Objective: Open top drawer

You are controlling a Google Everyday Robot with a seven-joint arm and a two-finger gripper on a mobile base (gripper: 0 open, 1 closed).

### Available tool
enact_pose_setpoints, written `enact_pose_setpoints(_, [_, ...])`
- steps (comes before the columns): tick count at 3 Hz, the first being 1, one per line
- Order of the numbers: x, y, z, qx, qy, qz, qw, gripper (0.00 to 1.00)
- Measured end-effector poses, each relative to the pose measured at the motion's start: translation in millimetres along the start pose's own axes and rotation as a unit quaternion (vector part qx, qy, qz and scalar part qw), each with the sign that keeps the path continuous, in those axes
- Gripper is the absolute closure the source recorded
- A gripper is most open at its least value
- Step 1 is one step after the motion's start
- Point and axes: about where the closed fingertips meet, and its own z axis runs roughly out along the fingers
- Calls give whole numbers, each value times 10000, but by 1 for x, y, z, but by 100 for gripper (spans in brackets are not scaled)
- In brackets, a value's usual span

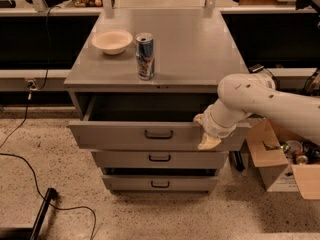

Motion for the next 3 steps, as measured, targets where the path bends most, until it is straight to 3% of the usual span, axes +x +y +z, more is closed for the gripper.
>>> enact_pose_setpoints(2, [-1,-1,-4,0,0,0,10000,15])
enact_pose_setpoints(3, [-1,-1,-4,-6,-1,2,10000,0])
